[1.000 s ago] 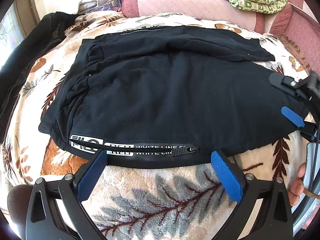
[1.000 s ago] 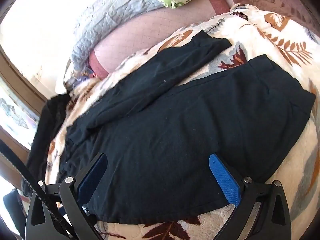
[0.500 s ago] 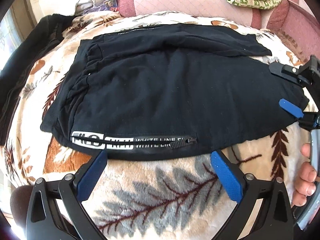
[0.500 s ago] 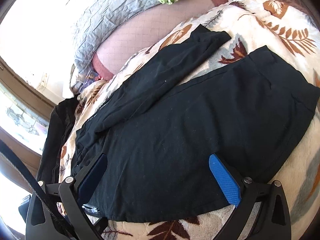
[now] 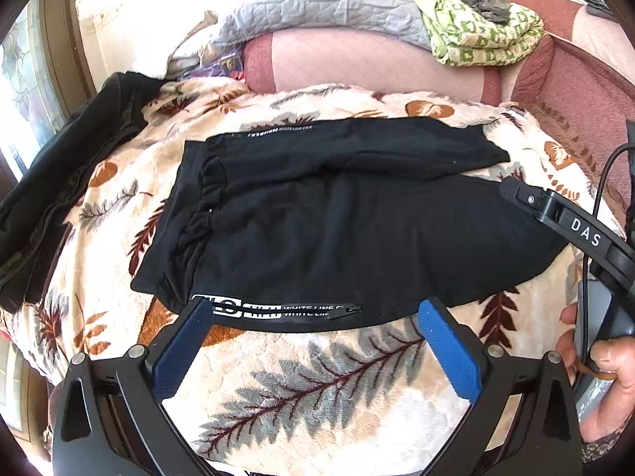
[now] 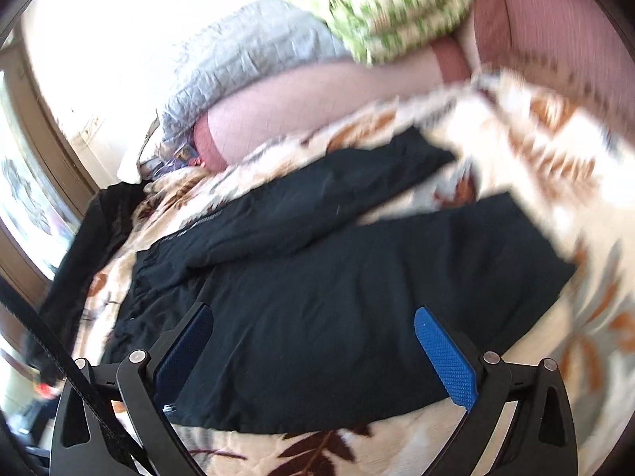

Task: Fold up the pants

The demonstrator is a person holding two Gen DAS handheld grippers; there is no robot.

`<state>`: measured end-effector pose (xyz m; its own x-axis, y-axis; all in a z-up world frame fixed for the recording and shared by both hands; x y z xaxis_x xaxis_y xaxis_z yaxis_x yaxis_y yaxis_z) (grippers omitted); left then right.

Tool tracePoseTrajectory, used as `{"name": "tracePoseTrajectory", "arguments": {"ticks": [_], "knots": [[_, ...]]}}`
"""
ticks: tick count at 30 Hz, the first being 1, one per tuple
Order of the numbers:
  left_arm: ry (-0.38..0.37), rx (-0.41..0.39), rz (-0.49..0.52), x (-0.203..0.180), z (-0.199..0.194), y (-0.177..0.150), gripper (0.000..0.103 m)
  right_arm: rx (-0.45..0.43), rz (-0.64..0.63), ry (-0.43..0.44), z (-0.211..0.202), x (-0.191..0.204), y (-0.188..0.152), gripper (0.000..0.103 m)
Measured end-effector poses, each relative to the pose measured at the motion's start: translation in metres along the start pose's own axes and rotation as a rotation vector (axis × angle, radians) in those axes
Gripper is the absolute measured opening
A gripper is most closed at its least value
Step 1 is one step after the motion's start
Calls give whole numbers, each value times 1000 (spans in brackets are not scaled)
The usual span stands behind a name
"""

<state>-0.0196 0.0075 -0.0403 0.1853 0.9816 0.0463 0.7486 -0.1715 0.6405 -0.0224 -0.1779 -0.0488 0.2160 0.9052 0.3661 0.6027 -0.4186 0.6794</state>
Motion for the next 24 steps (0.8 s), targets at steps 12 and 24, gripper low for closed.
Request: {"name": "tracePoseTrajectory", "arguments": {"ticks": [12, 24], "knots": [[8, -5, -29, 6, -7, 2, 103, -550, -442, -623, -98, 45, 22, 103], [71, -230, -21, 17, -35, 14, 103, -350, -379, -365, -65, 40, 7, 103]]}}
Point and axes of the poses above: each gripper's, at about its wrist camera, not at the fingertips, and z roughly the way its jaws point, x to its left, y to its top, the point moved 5 cm from there along z, roughly the way its jaws point, and after that the axes turned 1 degree about x, right-handed, at the moved point
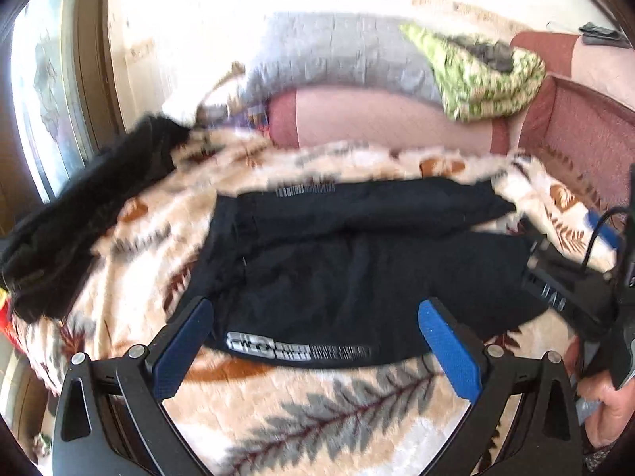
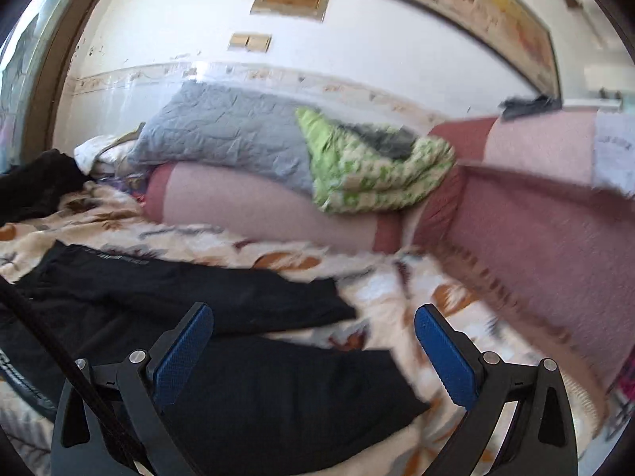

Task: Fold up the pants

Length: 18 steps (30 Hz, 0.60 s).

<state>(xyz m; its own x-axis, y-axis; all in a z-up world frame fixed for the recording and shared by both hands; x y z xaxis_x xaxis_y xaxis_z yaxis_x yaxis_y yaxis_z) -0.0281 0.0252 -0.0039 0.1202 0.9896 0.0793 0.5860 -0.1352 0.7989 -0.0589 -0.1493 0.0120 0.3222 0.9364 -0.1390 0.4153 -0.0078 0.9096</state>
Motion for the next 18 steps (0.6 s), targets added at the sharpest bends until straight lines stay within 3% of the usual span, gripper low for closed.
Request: {"name": "tracePoseTrajectory", "arguments": {"ticks": [2, 4, 10, 18], "knots": [[4, -10, 2, 3, 0, 5, 103, 80, 40, 91, 11, 7, -7, 102], [5, 7, -14, 8, 4, 7, 103, 134, 45, 125, 13, 13, -11, 101], [51, 84, -28, 29, 25, 6, 103, 112, 5, 98, 7, 15, -2, 102], [16, 106, -71, 54, 42, 5, 103, 196, 13, 87, 25, 19, -16, 102]]}}
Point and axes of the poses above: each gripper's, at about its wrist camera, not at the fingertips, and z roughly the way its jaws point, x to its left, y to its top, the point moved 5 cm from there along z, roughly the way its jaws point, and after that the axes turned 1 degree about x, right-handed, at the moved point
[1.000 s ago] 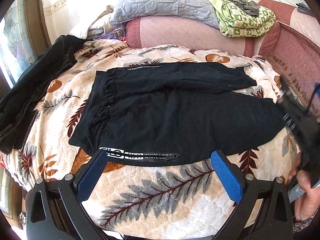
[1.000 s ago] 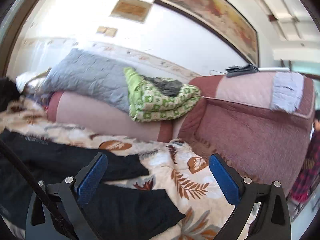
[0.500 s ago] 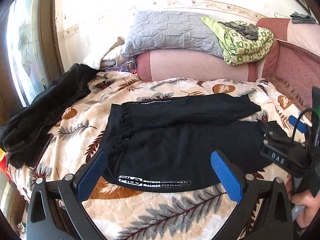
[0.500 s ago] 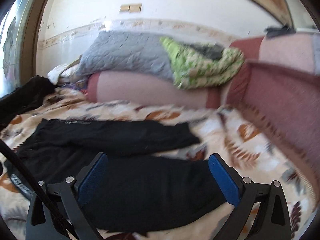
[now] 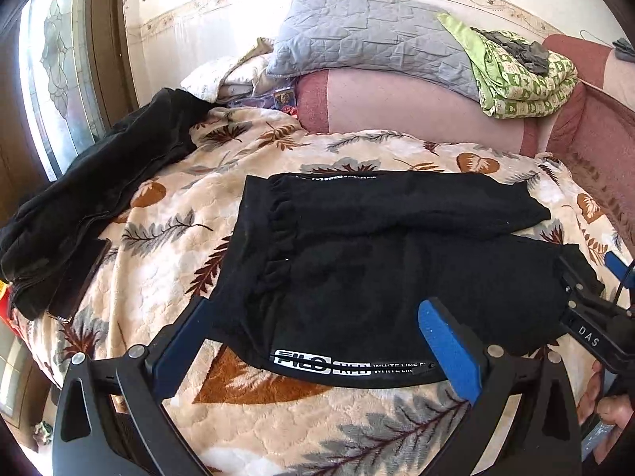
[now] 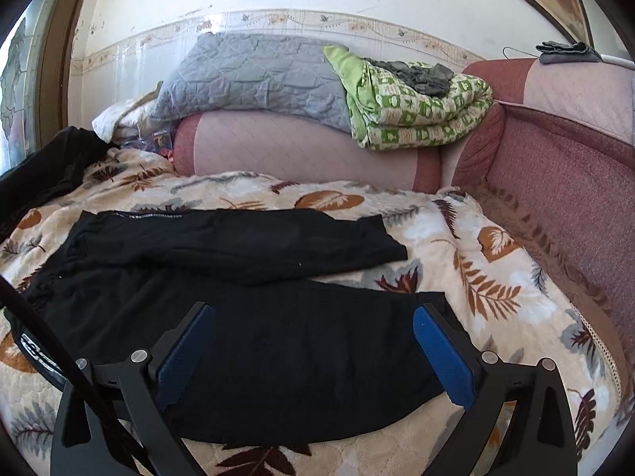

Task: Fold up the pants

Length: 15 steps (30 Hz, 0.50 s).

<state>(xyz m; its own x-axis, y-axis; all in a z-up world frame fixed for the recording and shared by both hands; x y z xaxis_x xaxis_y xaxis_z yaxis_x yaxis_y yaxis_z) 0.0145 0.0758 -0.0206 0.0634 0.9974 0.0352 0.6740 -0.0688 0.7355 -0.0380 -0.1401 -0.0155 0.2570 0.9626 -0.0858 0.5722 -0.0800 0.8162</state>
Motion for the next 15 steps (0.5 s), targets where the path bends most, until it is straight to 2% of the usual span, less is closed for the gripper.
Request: {"name": "tracePoseTrajectory", "arguments": {"ticks": [4, 9, 11, 15], "knots": [[-73, 31, -19, 9, 14, 9, 103, 4, -22, -16, 10, 4, -8, 102], [-184, 77, -109, 42, 40, 40, 103, 20, -21, -5, 20, -3, -8, 102], [-200, 87, -143, 57, 52, 55, 103, 29, 7, -1, 26, -12, -7, 102], [-188, 79, -148, 71, 74, 81, 103, 54, 45, -32, 45, -31, -6, 102]]}}
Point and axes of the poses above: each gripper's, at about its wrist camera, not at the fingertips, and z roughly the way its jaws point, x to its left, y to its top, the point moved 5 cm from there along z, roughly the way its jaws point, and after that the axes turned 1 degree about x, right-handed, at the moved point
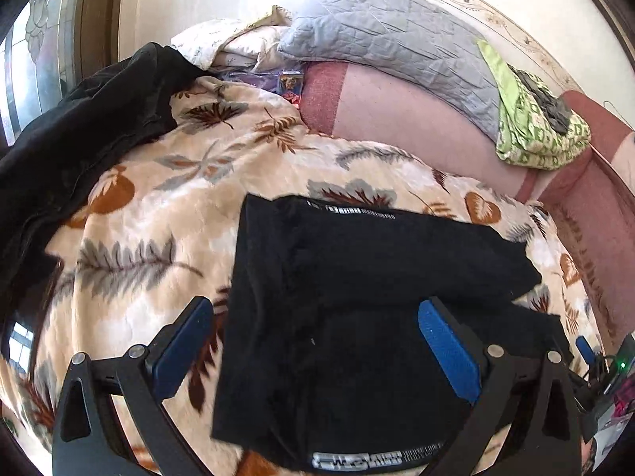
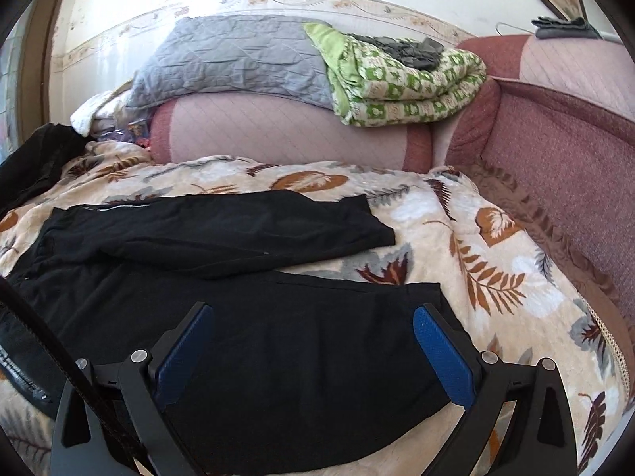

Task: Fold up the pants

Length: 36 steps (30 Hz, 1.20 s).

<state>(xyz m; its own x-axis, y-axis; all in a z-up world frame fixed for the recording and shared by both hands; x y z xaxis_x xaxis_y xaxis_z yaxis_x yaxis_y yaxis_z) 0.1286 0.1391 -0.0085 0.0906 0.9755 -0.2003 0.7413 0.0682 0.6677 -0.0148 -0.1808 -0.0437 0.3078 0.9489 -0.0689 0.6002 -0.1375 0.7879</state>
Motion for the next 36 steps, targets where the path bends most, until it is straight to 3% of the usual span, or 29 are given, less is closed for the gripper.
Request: {"name": "tracePoseTrajectory", "arguments": {"ticks": [4, 8, 12, 15, 17, 25, 28, 31, 36], "knots": [[-18, 25, 52, -1, 23, 28, 103, 33, 50, 5, 16, -16, 7, 102], [-45, 74, 191, -16, 56, 58, 103, 32, 73, 22, 22, -41, 34, 102], [-45, 130, 278, -27, 96, 75, 103, 68, -3, 26, 50, -61, 74, 102], [-77, 198, 266, -32, 130, 81, 103, 101, -94, 46, 82, -61, 102, 102], [-84, 225, 251, -32, 150, 82, 103, 171, -119, 109, 112, -58, 116, 102], [-121, 322, 296, -23, 203, 88, 103, 304, 84, 112, 214, -83, 144, 98], [-156, 344, 296, -26, 216, 94, 103, 321, 88, 174, 229, -68, 152, 98], [-181, 379, 340, -36, 234, 93, 103, 355, 2, 278, 241, -35, 159, 97], [-99, 401, 485, -57, 251, 79, 102, 415, -95, 331, 259, 5, 151, 97]]}}
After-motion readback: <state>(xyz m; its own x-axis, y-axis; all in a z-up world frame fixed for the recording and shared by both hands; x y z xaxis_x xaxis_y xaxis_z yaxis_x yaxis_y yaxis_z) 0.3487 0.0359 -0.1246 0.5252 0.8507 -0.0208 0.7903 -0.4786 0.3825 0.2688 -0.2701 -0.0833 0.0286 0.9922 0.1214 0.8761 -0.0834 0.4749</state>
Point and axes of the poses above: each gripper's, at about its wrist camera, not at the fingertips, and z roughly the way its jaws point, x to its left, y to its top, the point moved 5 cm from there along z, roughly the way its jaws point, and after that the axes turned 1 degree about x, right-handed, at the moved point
